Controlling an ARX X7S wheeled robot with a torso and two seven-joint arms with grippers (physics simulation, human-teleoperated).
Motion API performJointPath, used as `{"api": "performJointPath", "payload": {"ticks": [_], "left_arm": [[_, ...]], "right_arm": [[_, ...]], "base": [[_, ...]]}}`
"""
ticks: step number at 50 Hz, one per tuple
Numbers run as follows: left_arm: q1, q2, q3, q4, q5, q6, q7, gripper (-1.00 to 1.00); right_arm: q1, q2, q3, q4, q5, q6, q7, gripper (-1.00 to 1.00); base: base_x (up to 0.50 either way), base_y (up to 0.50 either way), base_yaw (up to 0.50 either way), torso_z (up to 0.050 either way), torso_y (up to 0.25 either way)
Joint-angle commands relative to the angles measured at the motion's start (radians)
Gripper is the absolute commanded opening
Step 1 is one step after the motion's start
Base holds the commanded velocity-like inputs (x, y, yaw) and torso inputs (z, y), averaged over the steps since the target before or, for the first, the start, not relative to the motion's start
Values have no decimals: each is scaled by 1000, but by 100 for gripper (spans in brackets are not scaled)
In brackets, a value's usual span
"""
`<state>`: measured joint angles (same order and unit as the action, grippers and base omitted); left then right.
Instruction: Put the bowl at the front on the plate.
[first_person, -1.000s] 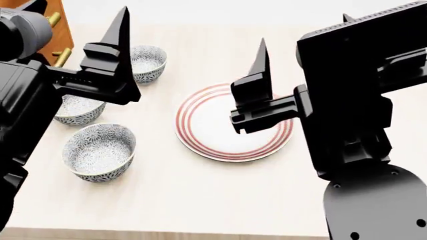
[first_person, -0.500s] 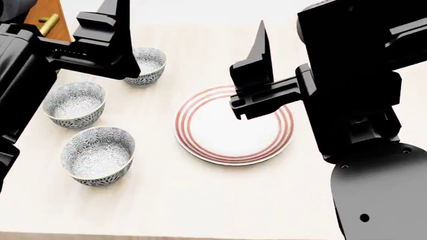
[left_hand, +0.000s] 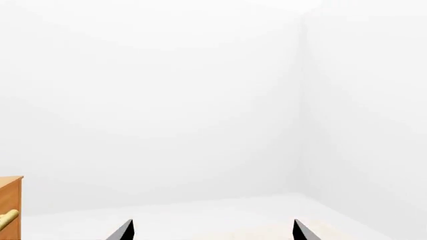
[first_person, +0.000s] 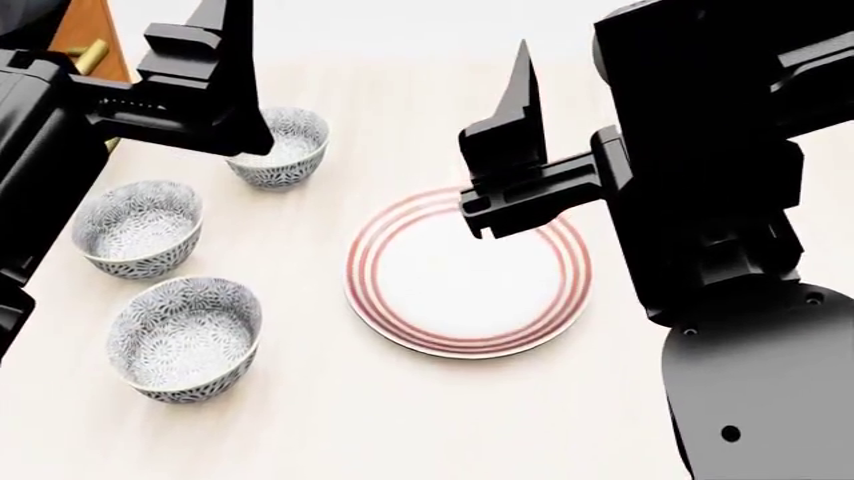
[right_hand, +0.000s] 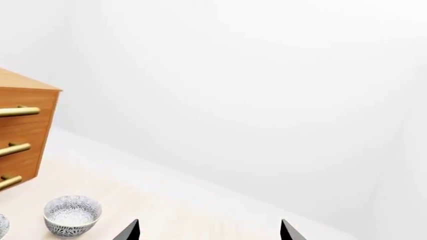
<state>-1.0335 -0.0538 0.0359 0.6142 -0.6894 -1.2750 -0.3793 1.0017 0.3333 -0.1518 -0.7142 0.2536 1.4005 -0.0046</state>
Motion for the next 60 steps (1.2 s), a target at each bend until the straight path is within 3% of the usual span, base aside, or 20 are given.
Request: {"api": "performJointPath", "payload": {"ticks": [1, 60], "left_arm": [[8, -15, 3, -7, -25, 16, -19, 100], [30, -64, 23, -39, -102, 89, -87, 100]], "right_arm": [[-1, 0, -1, 5, 4, -5, 3, 100], [-13, 1, 17, 9, 24, -18, 25, 100]], "base": [[105, 0, 0, 0, 0], [57, 0, 0, 0, 0]]}}
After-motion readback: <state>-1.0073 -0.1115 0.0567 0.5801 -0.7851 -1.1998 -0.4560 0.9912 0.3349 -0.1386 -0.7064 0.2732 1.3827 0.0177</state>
